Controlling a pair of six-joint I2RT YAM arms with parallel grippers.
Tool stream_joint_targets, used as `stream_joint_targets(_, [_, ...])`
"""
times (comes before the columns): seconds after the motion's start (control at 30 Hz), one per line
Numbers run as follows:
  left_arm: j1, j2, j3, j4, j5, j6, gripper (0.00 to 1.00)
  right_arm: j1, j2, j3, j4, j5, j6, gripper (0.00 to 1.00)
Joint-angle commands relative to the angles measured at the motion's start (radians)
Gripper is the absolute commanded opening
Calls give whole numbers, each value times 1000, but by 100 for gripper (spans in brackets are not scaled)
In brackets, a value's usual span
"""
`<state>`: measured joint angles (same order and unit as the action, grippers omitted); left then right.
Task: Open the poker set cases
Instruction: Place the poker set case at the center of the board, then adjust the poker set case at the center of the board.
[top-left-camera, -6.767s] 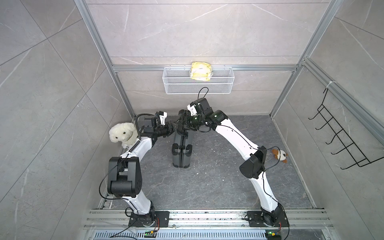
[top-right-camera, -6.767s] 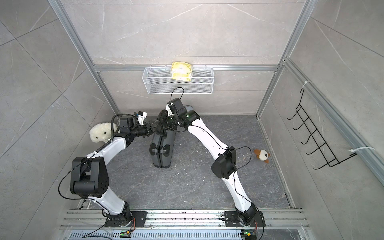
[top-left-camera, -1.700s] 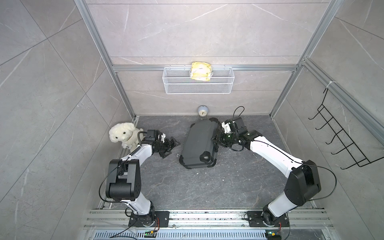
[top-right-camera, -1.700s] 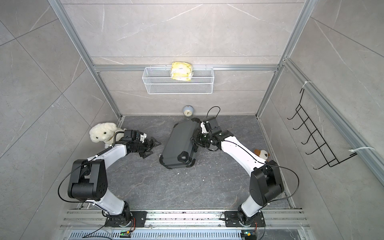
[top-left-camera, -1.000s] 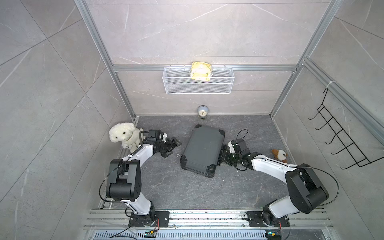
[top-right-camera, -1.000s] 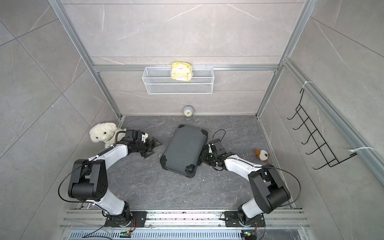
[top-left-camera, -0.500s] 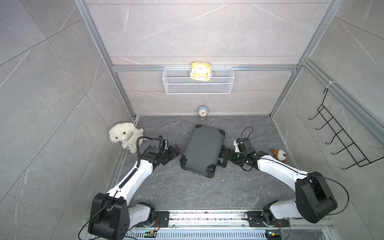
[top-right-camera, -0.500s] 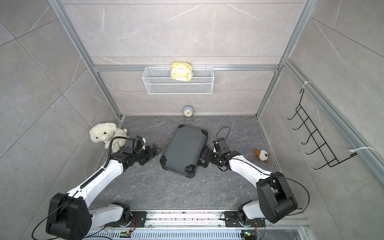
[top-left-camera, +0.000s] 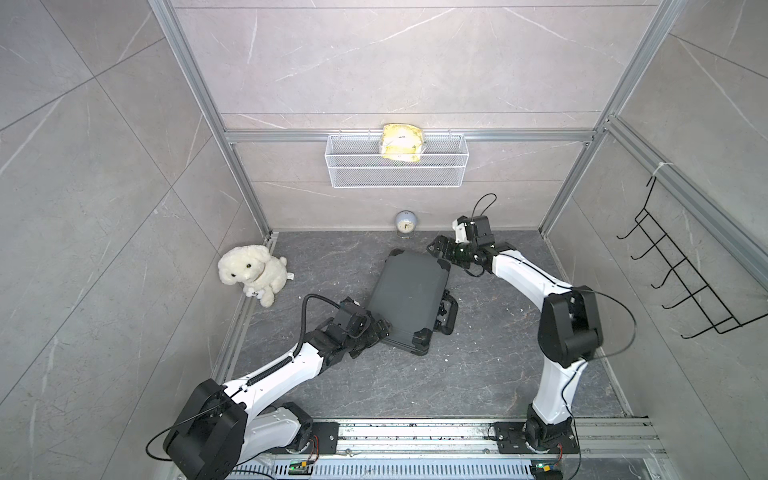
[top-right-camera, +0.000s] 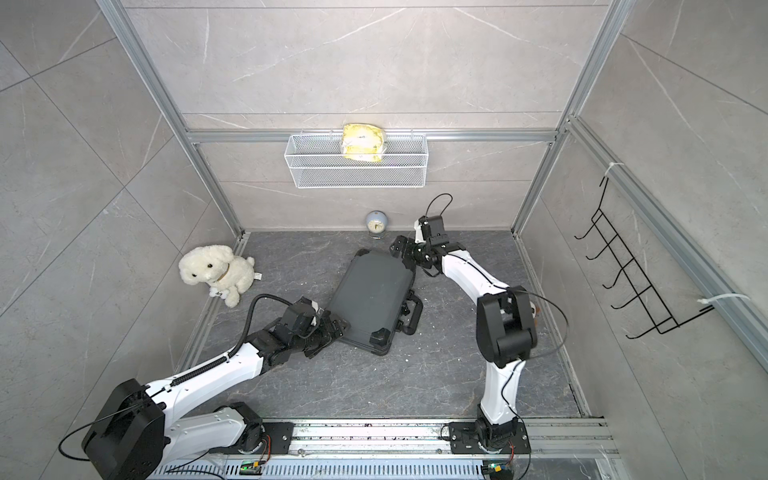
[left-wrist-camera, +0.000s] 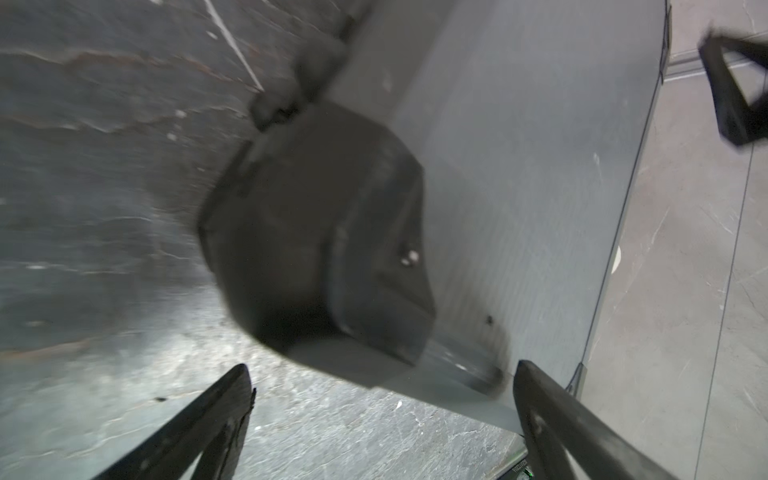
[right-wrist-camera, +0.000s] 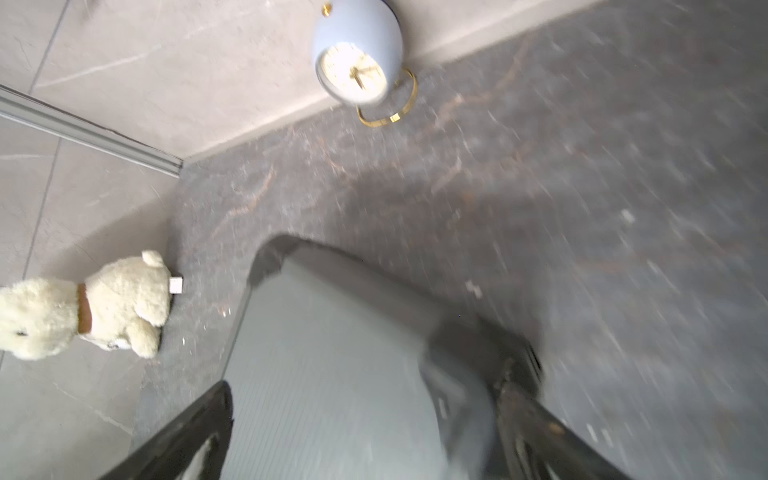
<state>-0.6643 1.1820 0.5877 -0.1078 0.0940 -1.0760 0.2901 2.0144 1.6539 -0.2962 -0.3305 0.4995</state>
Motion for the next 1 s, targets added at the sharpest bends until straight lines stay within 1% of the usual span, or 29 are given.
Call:
stream_joint_targets(0.0, [-11, 4, -20, 108, -48, -51, 99, -14, 107, 137, -93, -81, -60, 100])
stream_joint_targets(0.17, [-11, 69, -7, 169, -27, -51, 100, -17, 226, 272, -148, -155, -96, 100])
stream_joint_targets(0.3, [-6, 120, 43, 150, -30, -26, 99, -17, 263, 299, -165, -222, -117, 100])
stream_joint_targets(0.4, [20, 136, 60, 138, -30, -15, 100, -18, 250, 264, -145, -267, -122, 100])
stream_joint_targets(0.47, [53, 149, 63, 155, -6, -6, 99, -17, 228, 225, -129, -287, -124, 98])
stream_joint_targets(0.63, [152, 199, 120, 143, 66, 43, 99, -18, 124, 39, -22, -309, -102, 97])
stream_joint_targets(0.7, [187, 213, 154, 115, 81, 68, 99, -16, 105, 1, -5, -326, -98, 96])
stream_joint_targets(0.9, [305, 268, 223, 99, 147, 119, 98, -3, 38, -121, 11, -309, -133, 96])
stream_joint_targets(0.97, [327, 291, 251, 87, 162, 131, 98, -2, 31, -141, 15, -289, -141, 96])
